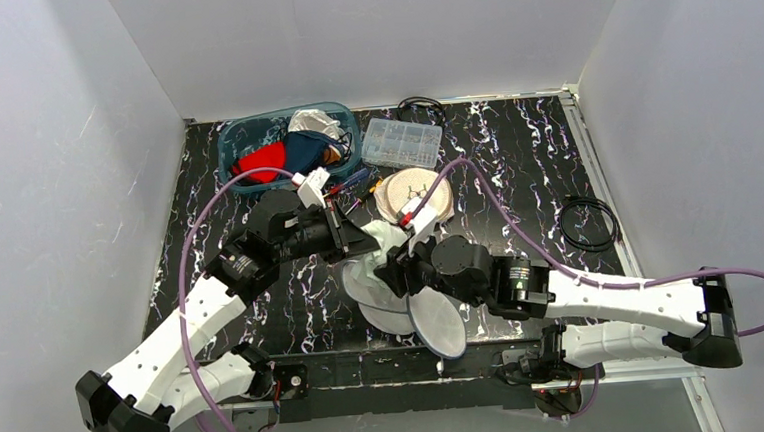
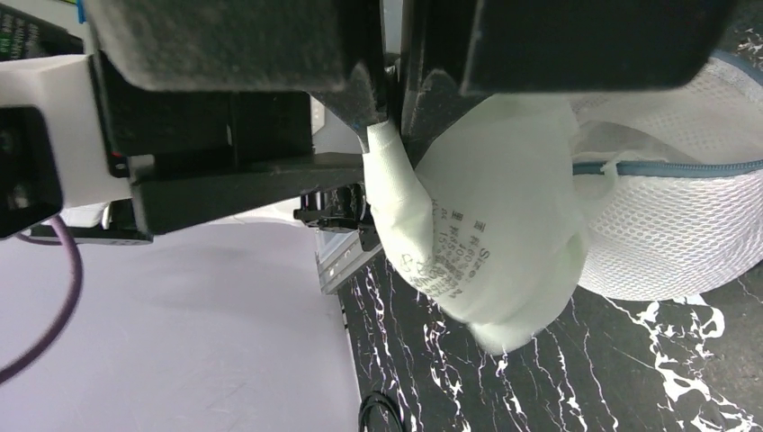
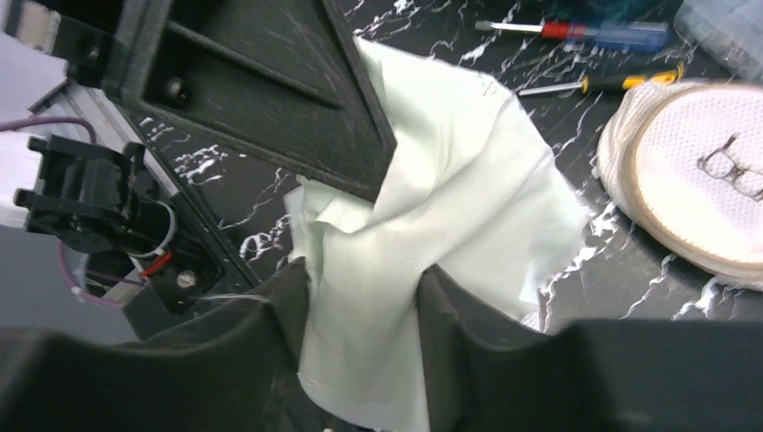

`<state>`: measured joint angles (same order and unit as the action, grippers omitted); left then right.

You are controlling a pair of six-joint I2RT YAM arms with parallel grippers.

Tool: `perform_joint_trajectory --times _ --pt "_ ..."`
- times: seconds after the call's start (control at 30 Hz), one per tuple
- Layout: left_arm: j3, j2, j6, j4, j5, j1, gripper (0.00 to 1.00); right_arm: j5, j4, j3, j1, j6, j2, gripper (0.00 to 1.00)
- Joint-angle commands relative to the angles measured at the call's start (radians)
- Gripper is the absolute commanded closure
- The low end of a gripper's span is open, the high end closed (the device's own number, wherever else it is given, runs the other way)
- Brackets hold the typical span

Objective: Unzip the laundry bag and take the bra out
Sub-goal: Pick up the bra from the laundry bag.

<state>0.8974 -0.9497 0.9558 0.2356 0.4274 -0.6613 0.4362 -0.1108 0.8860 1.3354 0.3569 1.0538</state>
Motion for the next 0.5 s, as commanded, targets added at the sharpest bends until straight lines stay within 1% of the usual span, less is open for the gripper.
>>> perform_joint_trajectory --times 0.0,0.03,0.07,0.1,0.17,0.3,0.47 --pt "0.058 0.034 -0.076 0.005 0.016 0.000 1.00 -0.019 -0.031 0.093 0.000 0.012 -0.039 0.33" --pt "0.090 0.040 -0.113 0.024 0.016 0.005 1.00 -0.020 -0.053 0.102 0.000 0.012 -0.052 0.26" --pt "0.119 0.042 -0.148 0.041 0.022 0.011 1.00 -0.026 -0.074 0.111 0.000 0.009 -0.067 0.15" --pt "0.148 0.046 -0.188 0.052 0.037 0.018 1.00 -0.034 -0.092 0.122 -0.001 0.003 -0.086 0.09" --pt "0.211 0.045 -0.275 0.084 0.075 0.032 1.00 -0.062 -0.125 0.135 0.000 -0.017 -0.127 0.02" --pt "0.335 0.028 -0.470 0.180 0.141 0.057 1.00 -0.152 -0.142 0.141 -0.001 -0.078 -0.218 0.01" --pt "0.447 0.007 -0.661 0.274 0.206 0.089 1.00 -0.281 -0.105 0.117 0.000 -0.138 -0.333 0.01"
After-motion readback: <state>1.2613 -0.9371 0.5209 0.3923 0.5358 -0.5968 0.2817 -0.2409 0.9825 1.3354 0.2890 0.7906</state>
